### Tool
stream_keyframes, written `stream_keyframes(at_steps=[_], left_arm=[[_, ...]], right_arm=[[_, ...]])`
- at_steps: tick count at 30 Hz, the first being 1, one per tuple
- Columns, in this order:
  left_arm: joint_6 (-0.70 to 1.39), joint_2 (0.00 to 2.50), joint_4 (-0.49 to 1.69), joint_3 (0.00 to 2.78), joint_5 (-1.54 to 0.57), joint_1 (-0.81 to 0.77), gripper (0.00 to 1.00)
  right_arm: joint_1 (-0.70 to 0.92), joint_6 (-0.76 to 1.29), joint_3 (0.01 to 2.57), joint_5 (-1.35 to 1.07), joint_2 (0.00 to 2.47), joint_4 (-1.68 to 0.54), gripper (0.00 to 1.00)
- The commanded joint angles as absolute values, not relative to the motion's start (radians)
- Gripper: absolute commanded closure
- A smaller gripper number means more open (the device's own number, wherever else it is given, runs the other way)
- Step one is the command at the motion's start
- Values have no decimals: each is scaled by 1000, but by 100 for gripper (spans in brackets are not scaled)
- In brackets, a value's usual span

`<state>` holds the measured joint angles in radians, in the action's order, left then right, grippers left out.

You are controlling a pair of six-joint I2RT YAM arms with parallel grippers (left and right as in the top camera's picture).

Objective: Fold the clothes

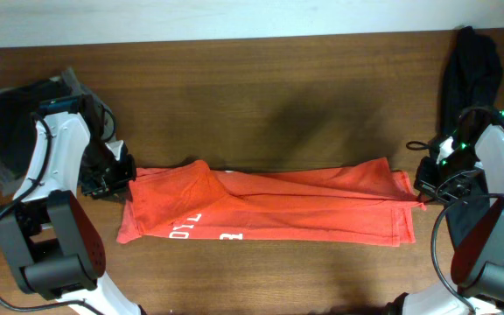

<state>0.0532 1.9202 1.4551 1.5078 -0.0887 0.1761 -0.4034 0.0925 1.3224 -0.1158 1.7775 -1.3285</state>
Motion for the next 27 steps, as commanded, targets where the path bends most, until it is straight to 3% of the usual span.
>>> stream_keyframes(at_steps=[1,12,27], left_arm=[[67,1892,1432,1502,-110,177,82],[67,1892,1355,1502,-267,153,82],[56,1892,1212,1502,-315,-64,82]], right_arm=[[-405,83,1326,-84,1756,-1333,96],[-405,82,1320,-84,1756,-1354,96],[-405,83,1237,-68,1756,-1353,96]])
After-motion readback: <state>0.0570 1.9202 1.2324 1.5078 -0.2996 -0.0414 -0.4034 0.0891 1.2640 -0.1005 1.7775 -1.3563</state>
